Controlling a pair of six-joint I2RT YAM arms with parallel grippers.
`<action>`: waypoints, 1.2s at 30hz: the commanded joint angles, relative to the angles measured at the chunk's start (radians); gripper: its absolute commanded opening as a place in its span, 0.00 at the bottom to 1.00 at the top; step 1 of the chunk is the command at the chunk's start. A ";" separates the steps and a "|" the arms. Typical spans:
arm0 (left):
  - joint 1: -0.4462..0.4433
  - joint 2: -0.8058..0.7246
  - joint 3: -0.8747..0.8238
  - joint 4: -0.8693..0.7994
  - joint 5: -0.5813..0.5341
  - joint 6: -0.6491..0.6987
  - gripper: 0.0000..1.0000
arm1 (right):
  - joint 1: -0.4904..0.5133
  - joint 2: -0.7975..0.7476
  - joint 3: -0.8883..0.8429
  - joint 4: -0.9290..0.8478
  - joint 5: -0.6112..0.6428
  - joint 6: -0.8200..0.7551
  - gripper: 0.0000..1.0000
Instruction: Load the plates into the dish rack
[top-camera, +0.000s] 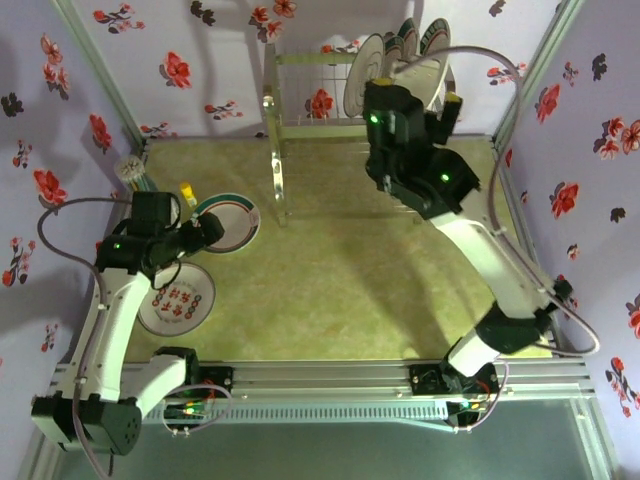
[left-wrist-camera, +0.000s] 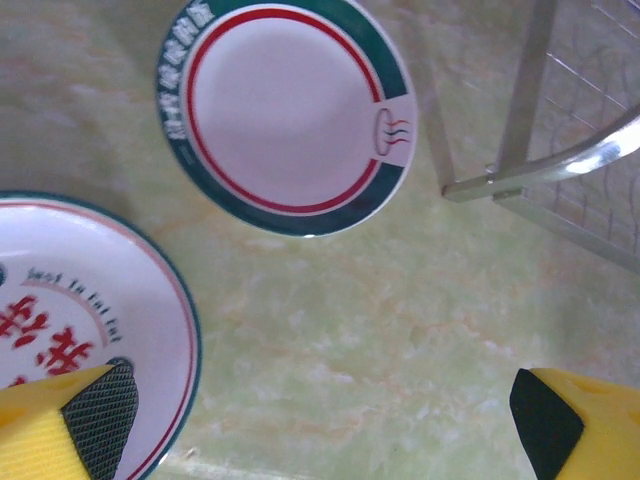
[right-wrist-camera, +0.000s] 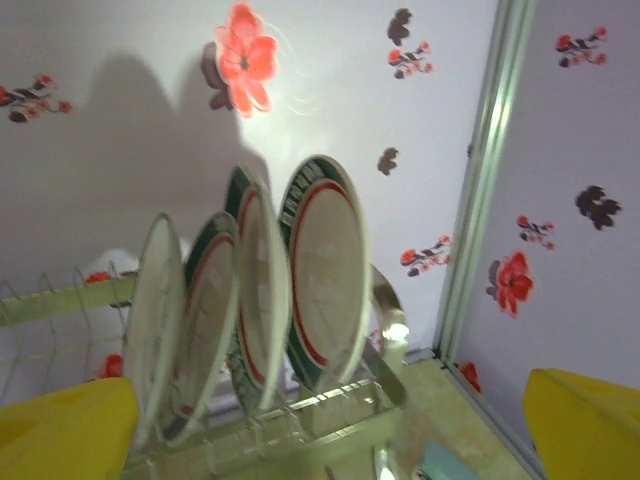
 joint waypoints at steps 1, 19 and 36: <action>0.025 -0.013 0.043 -0.164 -0.094 -0.086 1.00 | 0.001 -0.130 -0.172 -0.030 -0.022 0.140 0.99; 0.604 -0.071 -0.161 -0.162 0.187 0.059 1.00 | -0.014 -0.502 -0.955 -0.036 -0.441 0.399 0.99; 0.662 -0.041 -0.300 -0.079 -0.038 -0.140 1.00 | -0.074 -0.488 -1.029 -0.051 -0.519 0.445 0.99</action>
